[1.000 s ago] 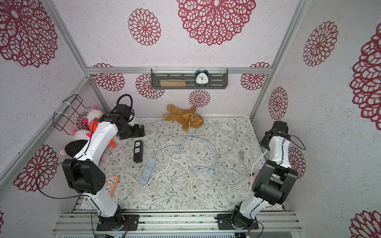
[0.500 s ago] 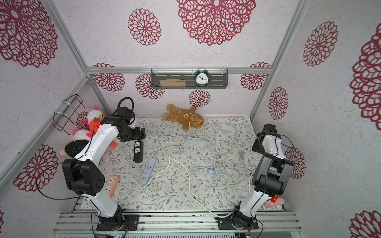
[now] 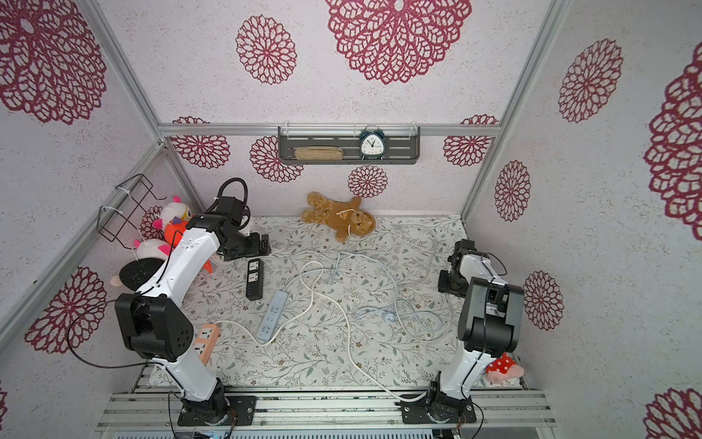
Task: Unwrap the cord wrapped around the power strip
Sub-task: Adjust the power cord at the center of the board.
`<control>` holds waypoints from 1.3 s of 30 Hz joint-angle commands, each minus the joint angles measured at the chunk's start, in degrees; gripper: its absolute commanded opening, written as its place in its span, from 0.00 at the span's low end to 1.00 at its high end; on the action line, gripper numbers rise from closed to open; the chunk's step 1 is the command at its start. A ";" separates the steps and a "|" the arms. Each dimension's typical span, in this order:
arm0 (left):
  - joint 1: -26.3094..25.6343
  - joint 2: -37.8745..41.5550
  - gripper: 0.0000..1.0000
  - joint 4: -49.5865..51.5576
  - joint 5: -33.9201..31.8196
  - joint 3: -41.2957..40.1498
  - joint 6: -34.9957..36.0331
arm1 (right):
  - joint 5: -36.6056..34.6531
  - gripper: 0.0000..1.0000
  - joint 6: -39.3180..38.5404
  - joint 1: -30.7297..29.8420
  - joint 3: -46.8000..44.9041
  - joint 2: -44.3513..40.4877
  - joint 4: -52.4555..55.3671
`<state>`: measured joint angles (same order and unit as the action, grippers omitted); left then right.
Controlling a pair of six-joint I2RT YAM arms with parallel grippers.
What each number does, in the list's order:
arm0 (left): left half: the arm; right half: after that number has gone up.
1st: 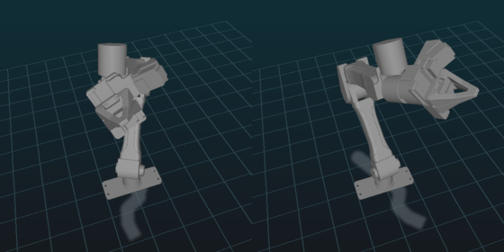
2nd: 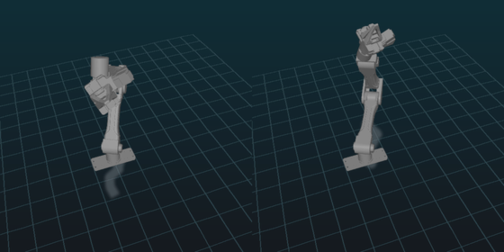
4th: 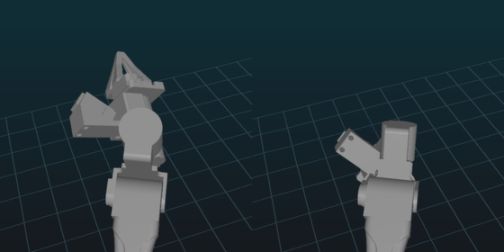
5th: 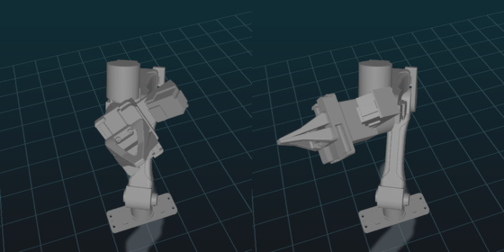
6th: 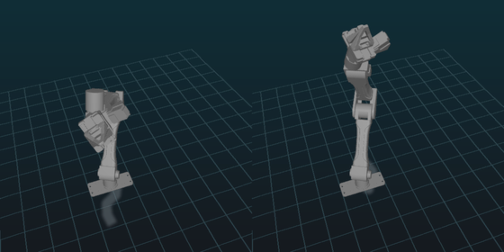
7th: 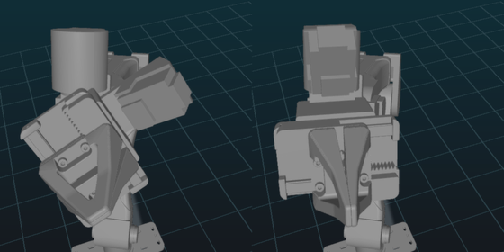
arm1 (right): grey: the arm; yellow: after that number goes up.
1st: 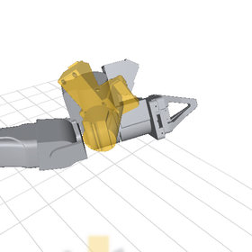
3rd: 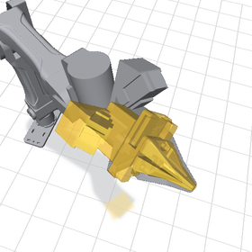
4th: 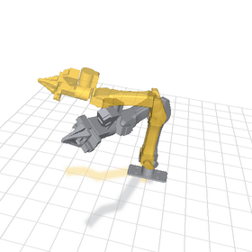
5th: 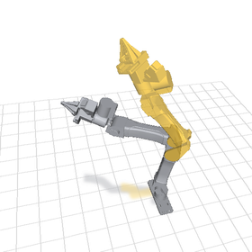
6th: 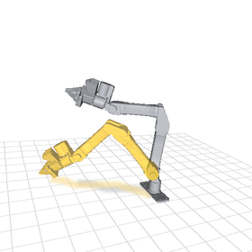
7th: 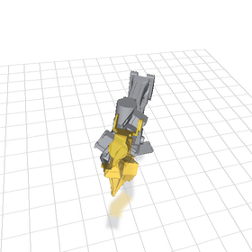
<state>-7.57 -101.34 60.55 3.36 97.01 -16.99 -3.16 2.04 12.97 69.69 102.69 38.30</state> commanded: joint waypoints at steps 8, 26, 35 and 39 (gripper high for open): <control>-0.51 1.65 0.97 -1.49 -0.26 0.87 -0.50 | -0.08 0.30 2.61 -0.23 -0.61 5.41 -5.33; -0.51 2.85 0.97 -1.03 -1.48 0.46 -0.52 | 3.68 0.00 8.57 6.92 31.11 5.47 3.40; -0.51 3.25 0.97 -0.96 -1.69 0.47 -0.58 | 4.08 0.00 7.86 9.09 43.25 16.85 0.11; -0.55 3.43 0.97 -0.96 -1.20 0.44 -0.92 | 4.74 0.00 6.19 8.68 49.93 24.08 1.25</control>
<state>-7.73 -99.77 60.27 2.20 97.08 -17.65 0.16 9.50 22.26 115.57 124.57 39.27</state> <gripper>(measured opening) 0.974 0.107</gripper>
